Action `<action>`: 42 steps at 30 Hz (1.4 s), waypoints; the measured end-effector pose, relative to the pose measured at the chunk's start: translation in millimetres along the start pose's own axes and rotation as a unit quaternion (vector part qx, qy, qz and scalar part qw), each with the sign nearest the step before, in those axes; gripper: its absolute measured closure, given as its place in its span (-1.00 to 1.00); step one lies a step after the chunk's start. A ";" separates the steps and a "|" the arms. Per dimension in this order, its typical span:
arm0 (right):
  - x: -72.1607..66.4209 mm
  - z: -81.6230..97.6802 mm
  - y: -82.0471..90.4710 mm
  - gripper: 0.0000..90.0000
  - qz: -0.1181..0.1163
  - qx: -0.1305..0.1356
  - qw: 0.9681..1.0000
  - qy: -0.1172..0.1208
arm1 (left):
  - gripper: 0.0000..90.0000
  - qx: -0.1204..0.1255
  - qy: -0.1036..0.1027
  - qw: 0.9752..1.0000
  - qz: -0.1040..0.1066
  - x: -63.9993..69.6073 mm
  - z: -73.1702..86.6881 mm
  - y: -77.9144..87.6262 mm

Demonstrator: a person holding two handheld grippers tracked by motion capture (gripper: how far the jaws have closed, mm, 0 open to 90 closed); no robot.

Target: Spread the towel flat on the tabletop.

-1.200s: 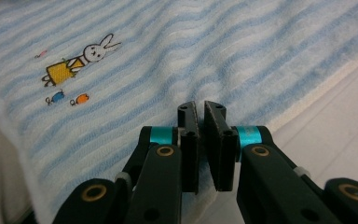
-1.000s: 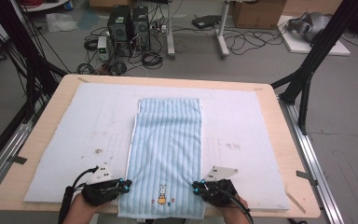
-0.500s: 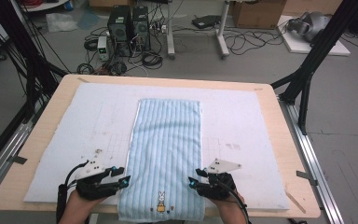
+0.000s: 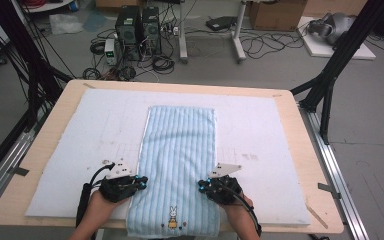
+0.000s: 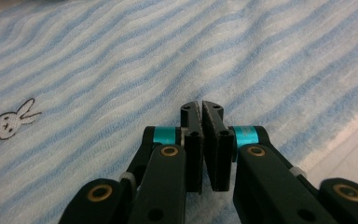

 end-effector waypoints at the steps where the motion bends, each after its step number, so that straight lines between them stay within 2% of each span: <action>1: -0.5 1.5 1.3 0.93 -0.007 0.001 1.000 0.000 | 0.95 0.000 0.002 1.000 0.004 0.4 2.0 2.5; 3: -2.6 5.2 4.4 0.93 -0.020 -0.002 1.000 -0.002 | 0.95 0.000 0.005 1.000 0.016 2.0 6.5 8.1; 5: -4.8 8.1 7.0 0.93 -0.035 -0.005 0.999 0.001 | 0.95 -0.005 0.001 1.000 0.030 3.9 10.1 13.5; 7: -10.6 11.1 9.1 0.93 -0.047 -0.013 0.999 0.003 | 0.95 -0.012 -0.012 0.999 0.042 6.5 12.7 18.4; 11: -18.4 15.1 12.1 0.90 -0.064 -0.022 0.998 0.008 | 0.94 -0.014 -0.014 0.998 0.057 8.1 15.6 22.9; 12: -18.8 14.9 12.7 0.83 -0.068 -0.023 0.997 0.010 | 0.90 -0.013 -0.012 0.998 0.057 6.5 14.8 22.6; 13: -18.3 14.1 12.8 0.73 -0.069 -0.023 0.997 0.014 | 0.74 -0.010 -0.004 0.998 0.057 4.1 12.8 21.5; 15: -14.4 9.6 13.9 0.57 -0.067 -0.011 0.997 0.020 | 0.35 0.007 0.011 0.999 0.036 -3.8 5.5 18.5; 19: 3.1 -4.5 14.2 0.43 -0.047 0.028 0.998 0.010 | 0.24 0.044 0.032 0.998 0.015 -23.2 -12.9 12.1; 22: 16.2 -13.8 9.2 0.44 -0.025 0.037 0.999 0.002 | 0.20 0.061 0.040 0.997 0.001 -37.2 -28.9 1.4; 25: 25.8 -21.9 0.4 0.53 -0.017 0.038 0.999 0.001 | 0.18 0.060 0.049 0.997 -0.008 -51.4 -44.5 -12.5; 29: 31.2 -24.8 -10.0 0.67 -0.022 0.019 1.000 0.009 | 0.18 0.059 0.059 0.996 -0.022 -70.2 -61.3 -30.0; 31: 32.7 -22.1 -14.6 0.76 -0.025 0.001 1.000 0.016 | 0.18 0.059 0.057 0.996 -0.029 -77.5 -67.7 -36.3; 34: 33.1 -21.1 -12.6 0.93 -0.044 -0.009 0.999 0.016 | 0.19 0.057 0.066 0.996 -0.032 -86.5 -74.3 -44.8; 37: 31.1 -18.6 -8.2 0.94 -0.075 -0.030 0.997 0.019 | 0.21 0.064 0.079 0.994 -0.046 -94.5 -76.6 -52.2; 39: 29.3 -15.8 -5.2 0.94 -0.089 -0.038 0.995 0.027 | 0.23 0.041 0.086 0.993 -0.067 -100.8 -76.0 -59.0; 41: 28.7 -14.2 -3.4 0.90 -0.095 -0.038 0.994 0.029 | 0.24 0.040 0.099 0.991 -0.075 -107.6 -77.9 -65.4; 42: 28.8 -14.4 -3.3 0.79 -0.096 -0.037 0.994 0.031 | 0.24 0.039 0.103 0.991 -0.078 -110.7 -79.9 -69.1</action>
Point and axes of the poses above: each handheld gripper's, and its own axes: y roughly backward along the jaws, z roughly out of its underside, x roughly to its right, the point moved 4 cm from there along -y, roughly forward along the jaws, and after that the axes turned 11 degrees about -z, right-handed, at the moved point
